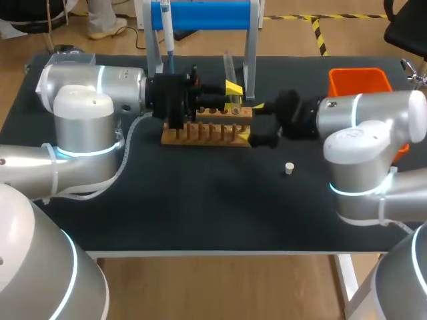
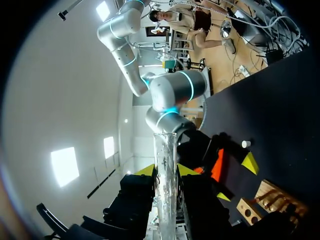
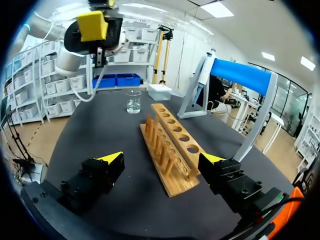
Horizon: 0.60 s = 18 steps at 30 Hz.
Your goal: Invert the test tube, pick up the pipette, mount the tip to pipette, aspirate from beaker and dispense into the tube, eject the tip, return the pipette, and cap with the stopper.
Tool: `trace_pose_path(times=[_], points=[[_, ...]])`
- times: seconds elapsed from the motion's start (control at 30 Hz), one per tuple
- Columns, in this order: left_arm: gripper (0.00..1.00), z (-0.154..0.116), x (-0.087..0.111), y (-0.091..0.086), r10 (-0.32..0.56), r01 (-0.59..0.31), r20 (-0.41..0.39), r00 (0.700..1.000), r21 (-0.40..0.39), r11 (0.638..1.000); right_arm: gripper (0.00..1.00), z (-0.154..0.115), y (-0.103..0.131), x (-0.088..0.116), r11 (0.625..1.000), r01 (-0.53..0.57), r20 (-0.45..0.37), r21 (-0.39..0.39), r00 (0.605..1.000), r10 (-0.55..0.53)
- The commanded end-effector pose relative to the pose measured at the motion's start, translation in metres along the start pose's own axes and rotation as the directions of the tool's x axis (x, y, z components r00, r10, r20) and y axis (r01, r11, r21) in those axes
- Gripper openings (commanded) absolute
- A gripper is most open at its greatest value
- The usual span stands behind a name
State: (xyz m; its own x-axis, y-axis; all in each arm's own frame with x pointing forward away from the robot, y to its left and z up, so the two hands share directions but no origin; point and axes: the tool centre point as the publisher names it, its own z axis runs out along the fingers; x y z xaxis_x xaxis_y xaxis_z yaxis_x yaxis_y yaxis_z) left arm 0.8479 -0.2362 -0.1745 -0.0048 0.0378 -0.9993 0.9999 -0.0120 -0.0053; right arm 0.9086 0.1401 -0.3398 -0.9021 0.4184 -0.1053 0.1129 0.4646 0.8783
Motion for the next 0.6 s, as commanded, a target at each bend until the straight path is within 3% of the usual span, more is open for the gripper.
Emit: trace_pose_path(times=[0.03,0.6], points=[[0.0,0.0006,0.0004,0.0003,0.002,-0.002,0.001,1.0,-0.001,1.0,1.0,0.0079,-0.0001,-0.0022,1.0,-0.002,0.007,-0.002,1.0,0.002],[0.0,0.0006,0.0004,0.0003,0.002,-0.002,0.001,1.0,-0.001,1.0,1.0,0.0098,0.0002,-0.0037,0.999,-0.033,-0.014,0.005,0.999,0.033]])
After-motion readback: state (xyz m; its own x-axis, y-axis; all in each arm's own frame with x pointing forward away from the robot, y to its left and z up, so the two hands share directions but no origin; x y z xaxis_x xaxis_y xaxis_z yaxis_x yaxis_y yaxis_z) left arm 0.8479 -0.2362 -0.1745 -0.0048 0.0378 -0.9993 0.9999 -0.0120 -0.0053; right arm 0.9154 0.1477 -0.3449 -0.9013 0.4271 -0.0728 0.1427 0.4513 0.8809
